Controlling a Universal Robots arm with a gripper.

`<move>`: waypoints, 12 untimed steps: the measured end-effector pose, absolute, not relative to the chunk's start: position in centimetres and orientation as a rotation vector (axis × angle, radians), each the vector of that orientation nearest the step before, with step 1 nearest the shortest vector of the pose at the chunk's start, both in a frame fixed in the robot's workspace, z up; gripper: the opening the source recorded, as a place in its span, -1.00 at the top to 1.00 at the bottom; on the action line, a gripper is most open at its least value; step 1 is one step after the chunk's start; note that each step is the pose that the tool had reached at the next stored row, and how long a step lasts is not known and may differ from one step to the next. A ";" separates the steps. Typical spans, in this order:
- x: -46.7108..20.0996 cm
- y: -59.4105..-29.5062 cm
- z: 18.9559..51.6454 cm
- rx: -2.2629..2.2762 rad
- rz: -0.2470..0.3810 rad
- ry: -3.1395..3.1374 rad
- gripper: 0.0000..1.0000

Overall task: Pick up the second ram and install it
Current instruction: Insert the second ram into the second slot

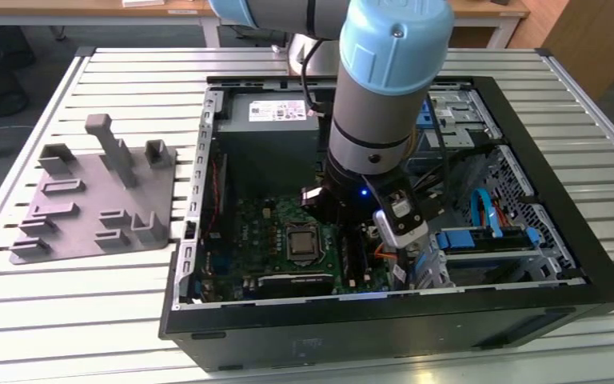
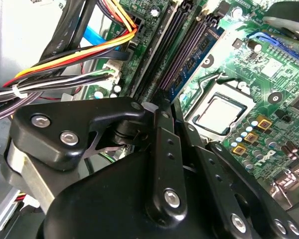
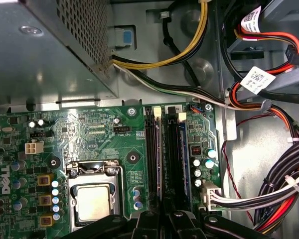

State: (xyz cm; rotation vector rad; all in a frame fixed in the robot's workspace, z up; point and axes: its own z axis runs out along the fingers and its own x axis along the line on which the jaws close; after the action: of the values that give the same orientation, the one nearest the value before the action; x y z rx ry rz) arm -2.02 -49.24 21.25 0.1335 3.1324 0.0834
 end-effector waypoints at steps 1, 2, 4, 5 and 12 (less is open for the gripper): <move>-2.0 -49.2 21.3 0.134 0.083 3.132 0.72; -2.0 -49.2 21.3 0.134 0.083 3.132 0.72; -2.0 -49.2 21.3 0.134 0.083 3.132 0.72; -2.0 -49.2 21.3 0.134 0.083 3.132 0.72; -1.8 -49.2 21.4 0.116 0.083 3.134 0.72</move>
State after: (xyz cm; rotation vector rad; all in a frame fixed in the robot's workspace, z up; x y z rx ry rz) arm -1.78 -49.24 21.44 0.1165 3.1339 0.0834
